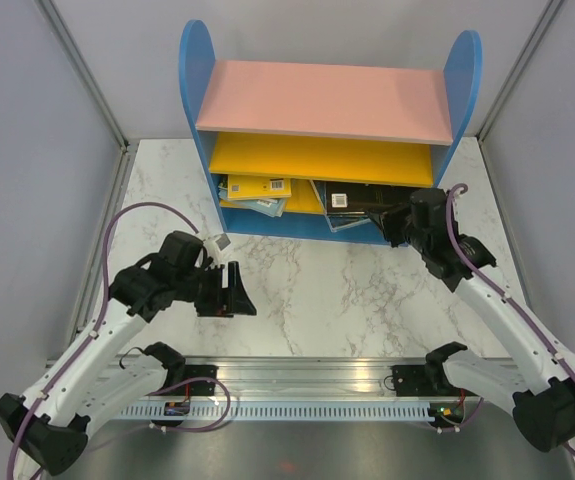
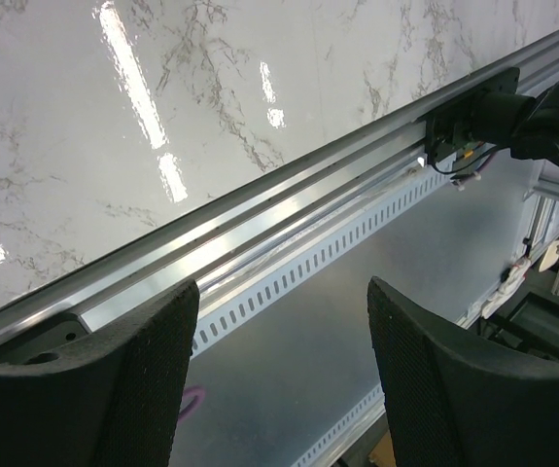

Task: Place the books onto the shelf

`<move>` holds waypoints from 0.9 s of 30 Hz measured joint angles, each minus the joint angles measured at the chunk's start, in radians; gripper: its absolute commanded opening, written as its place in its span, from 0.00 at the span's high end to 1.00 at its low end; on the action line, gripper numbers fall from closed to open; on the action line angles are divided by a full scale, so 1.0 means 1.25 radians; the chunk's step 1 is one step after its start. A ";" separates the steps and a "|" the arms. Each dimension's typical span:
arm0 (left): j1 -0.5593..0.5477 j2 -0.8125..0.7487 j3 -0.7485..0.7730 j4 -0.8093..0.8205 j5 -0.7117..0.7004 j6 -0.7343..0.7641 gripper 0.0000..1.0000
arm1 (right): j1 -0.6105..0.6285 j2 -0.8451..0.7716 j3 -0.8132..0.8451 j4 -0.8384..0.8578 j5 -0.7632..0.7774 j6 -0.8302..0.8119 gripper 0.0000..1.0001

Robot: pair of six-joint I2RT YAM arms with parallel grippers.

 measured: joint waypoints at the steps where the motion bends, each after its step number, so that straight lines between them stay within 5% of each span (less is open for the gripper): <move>1: 0.001 0.004 0.002 -0.001 0.000 0.000 0.26 | -0.002 0.000 0.007 -0.007 -0.008 -0.010 0.79; 11: 0.010 0.034 0.052 -0.015 -0.008 0.001 0.23 | 0.019 -0.177 0.031 -0.139 -0.048 -0.110 0.61; 14: 0.011 0.051 0.085 -0.029 -0.012 0.005 0.22 | 0.061 -0.273 -0.001 -0.137 -0.069 -0.137 0.42; 15: 0.011 0.054 0.098 -0.029 -0.017 0.006 0.20 | 0.075 -0.306 -0.014 -0.139 -0.078 -0.148 0.25; 17: 0.011 0.056 0.121 -0.031 -0.026 0.008 0.17 | 0.092 -0.357 -0.038 -0.138 -0.099 -0.172 0.07; 18: 0.011 0.057 0.132 -0.032 -0.035 0.009 0.06 | 0.097 -0.376 -0.052 -0.136 -0.113 -0.186 0.02; 27: 0.011 0.128 0.191 -0.080 -0.192 0.022 0.00 | 0.140 -0.309 -0.073 -0.128 -0.273 -0.345 0.02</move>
